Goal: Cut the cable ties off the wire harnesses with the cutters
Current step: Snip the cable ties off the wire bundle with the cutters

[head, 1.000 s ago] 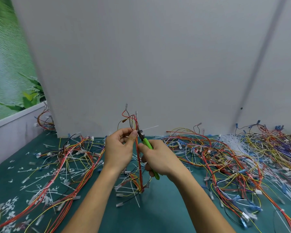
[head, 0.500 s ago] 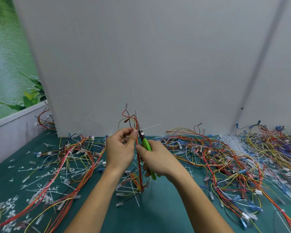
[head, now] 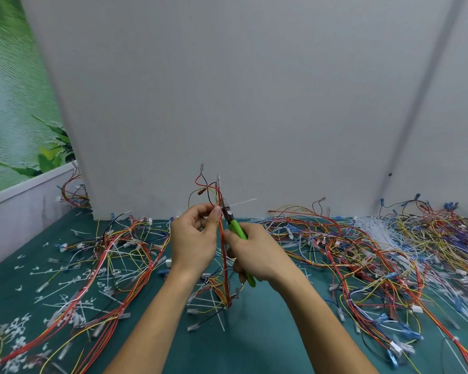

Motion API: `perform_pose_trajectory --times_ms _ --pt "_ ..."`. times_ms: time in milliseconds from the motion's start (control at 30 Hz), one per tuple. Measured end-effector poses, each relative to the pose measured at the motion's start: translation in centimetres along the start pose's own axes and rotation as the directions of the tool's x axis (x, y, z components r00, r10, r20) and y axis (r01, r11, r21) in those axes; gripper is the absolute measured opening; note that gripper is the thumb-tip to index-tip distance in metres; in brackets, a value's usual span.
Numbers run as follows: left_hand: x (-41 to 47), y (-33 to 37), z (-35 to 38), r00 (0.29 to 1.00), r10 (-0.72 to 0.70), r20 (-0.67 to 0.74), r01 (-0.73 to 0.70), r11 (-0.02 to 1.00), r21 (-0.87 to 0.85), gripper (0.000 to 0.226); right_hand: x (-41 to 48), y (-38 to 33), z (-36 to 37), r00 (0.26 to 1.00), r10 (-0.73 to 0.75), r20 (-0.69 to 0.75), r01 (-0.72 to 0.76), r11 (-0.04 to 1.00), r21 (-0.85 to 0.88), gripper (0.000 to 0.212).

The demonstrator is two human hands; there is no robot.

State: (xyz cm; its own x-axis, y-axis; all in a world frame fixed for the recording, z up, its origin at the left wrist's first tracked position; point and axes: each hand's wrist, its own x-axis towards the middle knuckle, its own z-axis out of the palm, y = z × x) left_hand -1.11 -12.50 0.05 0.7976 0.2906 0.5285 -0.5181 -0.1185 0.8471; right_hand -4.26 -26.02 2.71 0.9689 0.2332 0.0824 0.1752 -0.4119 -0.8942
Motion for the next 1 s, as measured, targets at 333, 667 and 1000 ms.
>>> perform_pose_trajectory --times_ms 333,667,1000 --pt "0.29 -0.10 -0.26 1.000 0.001 0.019 0.000 0.999 -0.032 0.013 0.00 -0.08 0.19 0.998 0.024 0.053 -0.026 0.999 0.038 0.026" --pt "0.80 -0.23 -0.68 1.000 0.020 0.019 -0.019 0.998 -0.054 0.007 0.03 -0.02 0.64 0.995 -0.044 -0.087 0.047 0.998 0.033 0.032" --pt "0.62 -0.03 -0.54 0.999 0.024 0.046 -0.022 0.999 -0.037 0.007 -0.15 -0.14 0.37 0.999 -0.023 -0.034 0.027 0.995 0.095 0.030"
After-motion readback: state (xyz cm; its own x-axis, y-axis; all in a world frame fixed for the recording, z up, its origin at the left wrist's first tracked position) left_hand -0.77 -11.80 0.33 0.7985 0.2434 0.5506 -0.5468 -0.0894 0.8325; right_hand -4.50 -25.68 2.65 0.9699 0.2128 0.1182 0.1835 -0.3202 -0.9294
